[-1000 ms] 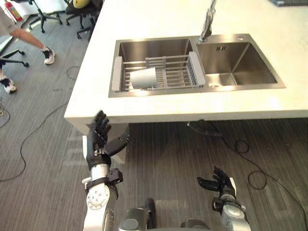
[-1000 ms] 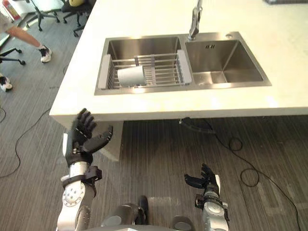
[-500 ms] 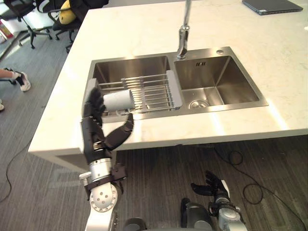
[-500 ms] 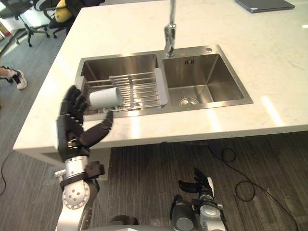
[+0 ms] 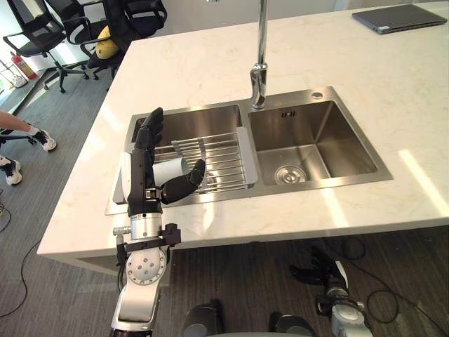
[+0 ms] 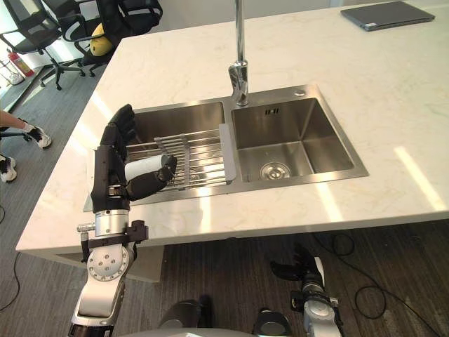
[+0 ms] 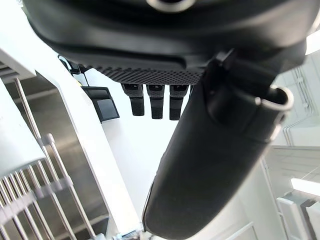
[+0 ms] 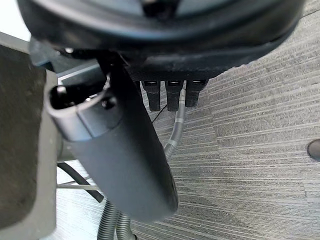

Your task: Walk over to the sink, pick up the cup, carry it to the dishwasher, place the cup inside the dishwasher, then close the dishwasher door

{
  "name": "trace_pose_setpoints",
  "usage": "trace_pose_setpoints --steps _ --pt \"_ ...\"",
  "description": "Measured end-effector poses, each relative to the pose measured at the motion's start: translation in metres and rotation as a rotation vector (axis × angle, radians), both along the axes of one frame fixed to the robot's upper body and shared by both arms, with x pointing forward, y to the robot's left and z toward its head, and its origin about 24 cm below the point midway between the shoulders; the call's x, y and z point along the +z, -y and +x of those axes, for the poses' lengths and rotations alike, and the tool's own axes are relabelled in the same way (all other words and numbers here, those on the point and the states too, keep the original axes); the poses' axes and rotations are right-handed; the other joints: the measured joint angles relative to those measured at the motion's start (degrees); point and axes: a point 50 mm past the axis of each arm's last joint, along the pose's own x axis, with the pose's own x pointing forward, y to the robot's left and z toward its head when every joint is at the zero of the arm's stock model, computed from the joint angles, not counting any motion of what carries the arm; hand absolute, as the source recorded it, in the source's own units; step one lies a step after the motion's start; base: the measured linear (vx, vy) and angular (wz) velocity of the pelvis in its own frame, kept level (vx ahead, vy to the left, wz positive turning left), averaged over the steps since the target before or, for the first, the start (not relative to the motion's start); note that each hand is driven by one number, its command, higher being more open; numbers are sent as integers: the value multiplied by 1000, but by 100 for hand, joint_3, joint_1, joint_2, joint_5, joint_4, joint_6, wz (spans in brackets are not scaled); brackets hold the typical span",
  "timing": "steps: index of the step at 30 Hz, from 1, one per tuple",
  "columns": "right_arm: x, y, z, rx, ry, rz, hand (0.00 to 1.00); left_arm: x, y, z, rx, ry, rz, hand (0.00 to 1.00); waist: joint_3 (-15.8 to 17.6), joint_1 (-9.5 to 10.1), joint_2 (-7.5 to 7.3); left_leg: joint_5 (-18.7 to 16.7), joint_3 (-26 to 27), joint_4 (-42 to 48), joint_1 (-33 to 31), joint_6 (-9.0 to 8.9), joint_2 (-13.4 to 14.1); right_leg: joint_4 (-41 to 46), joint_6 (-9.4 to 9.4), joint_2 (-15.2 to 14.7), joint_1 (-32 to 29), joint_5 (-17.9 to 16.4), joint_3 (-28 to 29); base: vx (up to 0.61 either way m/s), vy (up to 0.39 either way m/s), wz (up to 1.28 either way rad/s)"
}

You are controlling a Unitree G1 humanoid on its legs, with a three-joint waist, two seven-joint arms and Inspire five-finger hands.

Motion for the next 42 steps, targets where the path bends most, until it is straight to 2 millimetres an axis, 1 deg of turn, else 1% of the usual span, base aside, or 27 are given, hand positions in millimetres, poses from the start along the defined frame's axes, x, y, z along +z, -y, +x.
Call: trace_pose_setpoints --steps 1,2,4,7,9,13,15,17,19,25,32,37,42 --pt "-2 -4 -3 1 -6 16 90 -3 -4 2 13 -23 37 90 -13 17 -84 25 6 -115 41 38 -70 -55 3 -73 13 2 46 149 113 8" --pt "-3 -6 -4 4 -10 25 90 -8 -7 3 21 -55 63 90 -6 23 -108 43 8 -223 131 65 -129 -94 3 -115 69 2 76 107 86 8" --pt "-5 -6 -9 4 -24 31 90 -14 -12 5 25 -96 96 90 -7 27 -113 89 24 -443 337 107 -205 -168 6 -170 174 2 89 77 53 2" --pt "-6 -8 -9 15 -24 46 90 -12 -19 5 30 -98 146 90 -48 44 -128 257 70 -846 519 107 -255 -279 36 -178 200 17 160 25 -11 -7" --pt "-6 -8 -10 15 -27 46 90 -10 -22 5 31 -100 196 90 -94 61 -131 374 98 -1083 604 84 -249 -367 93 -161 196 51 189 5 -37 -8" --pt "-9 -8 -16 11 -46 48 90 -11 -31 6 48 -119 238 90 -180 63 -172 459 146 -1287 685 44 -217 -423 101 -86 187 58 231 3 -36 -8" --pt "-12 -7 -26 4 -75 49 90 -15 -40 8 72 -147 263 90 -306 64 -244 469 146 -1337 685 30 -185 -477 98 -44 187 62 231 30 -42 -1" --pt "-13 -6 -29 1 -87 49 90 -17 -47 10 88 -166 282 90 -373 65 -282 487 141 -1393 694 17 -178 -502 93 -10 200 68 216 42 -40 1" --pt "-13 -6 -29 2 -87 47 90 -18 -54 13 96 -184 318 90 -387 65 -304 536 141 -1481 714 16 -176 -547 87 8 207 103 215 17 -16 1" --pt "-14 -8 -27 16 -91 60 90 -22 -68 16 122 -231 385 90 -403 79 -319 580 153 -1530 728 51 -194 -775 104 5 294 271 219 -15 8 0" --pt "-15 -8 -29 23 -102 58 90 -25 -77 16 148 -266 422 90 -413 88 -316 796 168 -1789 807 86 -202 -950 125 24 297 437 233 -74 18 -1" --pt "-17 -8 -32 28 -120 51 90 -23 -84 15 176 -265 424 90 -414 88 -316 804 174 -1791 807 91 -197 -992 141 24 296 461 246 -44 8 -1" --pt "-17 -8 -31 44 -123 38 90 -22 -85 15 171 -274 481 90 -415 91 -318 805 162 -1792 774 92 -209 -1080 149 27 311 486 237 7 0 0"
